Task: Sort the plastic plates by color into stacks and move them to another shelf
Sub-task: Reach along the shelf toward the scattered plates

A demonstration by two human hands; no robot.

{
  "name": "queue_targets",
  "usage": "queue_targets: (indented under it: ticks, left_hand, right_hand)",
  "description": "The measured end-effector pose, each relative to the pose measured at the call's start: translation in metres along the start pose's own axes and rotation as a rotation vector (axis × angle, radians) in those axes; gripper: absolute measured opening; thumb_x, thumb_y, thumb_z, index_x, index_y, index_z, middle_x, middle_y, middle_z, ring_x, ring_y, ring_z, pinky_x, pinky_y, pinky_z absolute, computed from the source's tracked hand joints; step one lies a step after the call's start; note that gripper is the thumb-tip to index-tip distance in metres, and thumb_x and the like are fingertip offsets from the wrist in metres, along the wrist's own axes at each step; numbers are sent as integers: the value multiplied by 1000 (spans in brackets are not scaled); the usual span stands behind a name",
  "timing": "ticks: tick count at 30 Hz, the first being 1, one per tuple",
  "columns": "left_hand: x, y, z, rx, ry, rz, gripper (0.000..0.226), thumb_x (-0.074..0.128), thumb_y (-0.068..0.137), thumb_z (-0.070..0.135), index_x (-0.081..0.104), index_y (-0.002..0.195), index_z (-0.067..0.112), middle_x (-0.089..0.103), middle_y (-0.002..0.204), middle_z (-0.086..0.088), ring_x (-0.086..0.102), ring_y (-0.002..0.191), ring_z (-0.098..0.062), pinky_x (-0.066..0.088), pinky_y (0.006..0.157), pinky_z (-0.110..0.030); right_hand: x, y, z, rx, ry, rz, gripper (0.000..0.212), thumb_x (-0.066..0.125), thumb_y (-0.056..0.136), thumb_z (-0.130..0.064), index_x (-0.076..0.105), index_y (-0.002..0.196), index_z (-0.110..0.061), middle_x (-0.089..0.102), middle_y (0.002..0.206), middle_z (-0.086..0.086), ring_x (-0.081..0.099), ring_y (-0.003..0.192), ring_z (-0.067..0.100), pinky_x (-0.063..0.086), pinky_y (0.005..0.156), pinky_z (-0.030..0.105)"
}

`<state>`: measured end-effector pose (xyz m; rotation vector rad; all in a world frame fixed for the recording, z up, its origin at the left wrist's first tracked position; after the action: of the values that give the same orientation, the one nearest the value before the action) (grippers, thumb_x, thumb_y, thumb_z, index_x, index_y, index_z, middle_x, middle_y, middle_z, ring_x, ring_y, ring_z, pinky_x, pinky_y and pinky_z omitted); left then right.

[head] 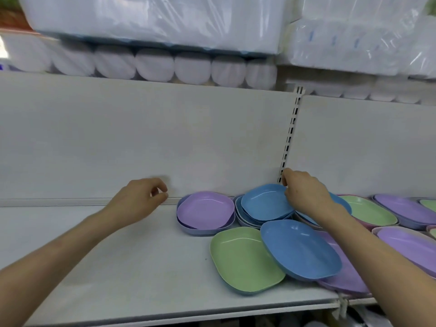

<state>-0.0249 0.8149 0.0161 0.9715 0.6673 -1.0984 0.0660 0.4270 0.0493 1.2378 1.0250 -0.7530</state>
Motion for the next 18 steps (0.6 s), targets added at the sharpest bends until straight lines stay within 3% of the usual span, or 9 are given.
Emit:
queue_targets:
  ticks: [5, 9, 14, 18]
  left_hand:
    - [1, 3, 7, 8, -17, -6, 10, 59, 99, 36, 68, 102, 34, 66, 95, 12, 62, 85, -10, 53, 80, -34]
    - [7, 6, 14, 14, -21, -25, 12, 59, 99, 38, 68, 104, 33, 66, 94, 14, 63, 85, -11, 53, 79, -33]
    - [14, 8, 22, 15, -13, -48, 13, 59, 99, 39, 68, 106, 33, 65, 96, 15, 63, 87, -10, 53, 79, -32]
    - [20, 7, 26, 22, -7, -88, 15, 59, 98, 39, 69, 109, 33, 66, 94, 14, 64, 85, -9, 54, 80, -32]
  right_hand:
    - [-17, -1, -1, 11, -165, 94, 23, 46, 82, 5, 43, 91, -16, 39, 69, -1, 31, 55, 16, 22, 48, 29]
    - [-26, -4, 0, -12, -190, 166, 25, 47, 82, 6, 44, 91, -17, 42, 71, -2, 38, 60, 22, 21, 48, 29]
    - [-37, -8, 7, -18, -112, 243, 27, 49, 82, 8, 48, 97, -14, 44, 83, 3, 40, 58, 27, 27, 48, 31]
    - [-37, -12, 11, -28, 68, 246, 28, 44, 88, 8, 50, 101, -16, 46, 96, 6, 47, 64, 31, 44, 57, 39]
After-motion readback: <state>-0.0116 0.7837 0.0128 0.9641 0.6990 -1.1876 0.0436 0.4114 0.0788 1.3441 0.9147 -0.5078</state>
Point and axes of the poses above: each hand's wrist, its own y-axis towards the middle knuckle, its own x-axis out of the palm, z = x × y, the point moved 8 cm from there along y, towards the middle knuckle
